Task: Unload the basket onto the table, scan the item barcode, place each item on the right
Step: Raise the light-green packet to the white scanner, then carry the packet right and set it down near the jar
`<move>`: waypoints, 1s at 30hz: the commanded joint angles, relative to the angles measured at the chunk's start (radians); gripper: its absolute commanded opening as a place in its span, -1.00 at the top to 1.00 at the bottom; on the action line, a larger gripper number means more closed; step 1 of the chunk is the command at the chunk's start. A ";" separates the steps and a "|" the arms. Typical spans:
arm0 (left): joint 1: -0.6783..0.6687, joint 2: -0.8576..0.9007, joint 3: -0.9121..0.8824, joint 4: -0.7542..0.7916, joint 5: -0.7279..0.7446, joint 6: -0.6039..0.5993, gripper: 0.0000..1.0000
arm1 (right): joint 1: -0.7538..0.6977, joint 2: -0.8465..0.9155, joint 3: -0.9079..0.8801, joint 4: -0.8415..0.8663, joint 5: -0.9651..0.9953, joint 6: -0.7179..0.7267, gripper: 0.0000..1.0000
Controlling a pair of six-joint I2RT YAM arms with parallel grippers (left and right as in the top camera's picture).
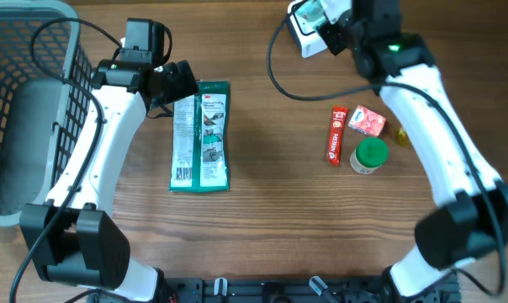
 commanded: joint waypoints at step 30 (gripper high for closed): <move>0.003 0.000 0.006 0.000 -0.014 0.015 -1.00 | 0.097 0.374 0.014 0.284 0.187 -0.201 0.87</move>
